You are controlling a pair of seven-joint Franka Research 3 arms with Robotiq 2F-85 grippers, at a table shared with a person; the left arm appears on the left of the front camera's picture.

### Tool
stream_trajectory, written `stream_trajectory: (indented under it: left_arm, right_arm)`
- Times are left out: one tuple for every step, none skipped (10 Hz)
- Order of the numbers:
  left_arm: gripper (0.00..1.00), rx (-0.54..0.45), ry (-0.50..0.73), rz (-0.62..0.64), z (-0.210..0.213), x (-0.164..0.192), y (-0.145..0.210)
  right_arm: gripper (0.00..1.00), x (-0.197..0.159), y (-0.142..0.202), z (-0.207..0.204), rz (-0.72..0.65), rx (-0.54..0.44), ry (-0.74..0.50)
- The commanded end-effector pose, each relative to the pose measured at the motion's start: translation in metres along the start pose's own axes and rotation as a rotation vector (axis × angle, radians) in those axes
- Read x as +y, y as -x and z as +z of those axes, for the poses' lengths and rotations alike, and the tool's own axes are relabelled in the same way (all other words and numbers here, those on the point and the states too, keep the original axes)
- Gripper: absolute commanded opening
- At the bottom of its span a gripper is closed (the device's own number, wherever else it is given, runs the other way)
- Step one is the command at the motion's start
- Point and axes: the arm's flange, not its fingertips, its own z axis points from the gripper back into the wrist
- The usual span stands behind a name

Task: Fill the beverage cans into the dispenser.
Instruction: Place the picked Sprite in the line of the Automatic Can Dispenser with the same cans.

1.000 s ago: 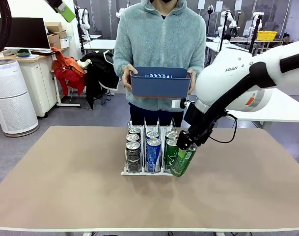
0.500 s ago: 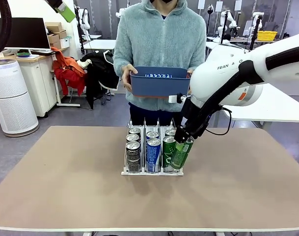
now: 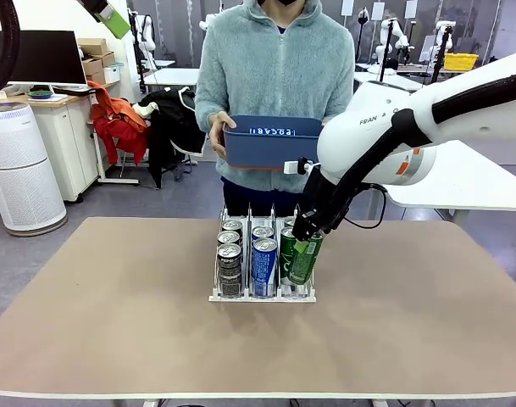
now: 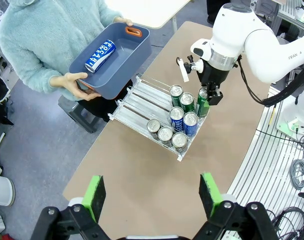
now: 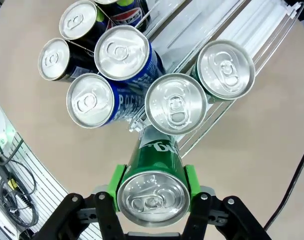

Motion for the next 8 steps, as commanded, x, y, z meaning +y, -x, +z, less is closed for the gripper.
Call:
stream_trajectory:
  left_arm:
    - [1.0,0.001,0.001,0.002,-0.001,0.0,0.002]
    - [1.0,0.001,0.001,0.002,-0.001,0.0,0.002]
    - [1.0,0.001,0.001,0.002,-0.001,0.0,0.002]
    - [1.0,0.001,0.001,0.002,-0.001,0.0,0.002]
    - [1.0,0.001,0.001,0.002,-0.001,0.0,0.002]
    - [1.0,0.001,0.001,0.002,-0.001,0.0,0.002]
    - [1.0,0.001,0.001,0.002,-0.001,0.0,0.002]
    - [1.0,0.001,0.001,0.002,-0.001,0.0,0.002]
  right_arm:
    - [0.58,-0.007,-0.02,-0.007,0.049,-0.072,0.061]
    - [0.58,-0.002,-0.022,-0.014,0.049,-0.066,0.067]
    - [0.58,0.001,-0.021,-0.02,0.066,-0.041,0.068]
    - [0.58,-0.001,-0.02,-0.022,0.08,-0.033,0.076]
    - [0.58,0.001,-0.021,-0.027,0.071,-0.033,0.091]
    - [0.58,0.003,-0.022,-0.032,0.071,-0.026,0.106]
    - [0.58,0.001,-0.022,-0.035,0.082,-0.007,0.101]
    - [0.58,0.002,-0.02,-0.037,0.085,0.003,0.095]
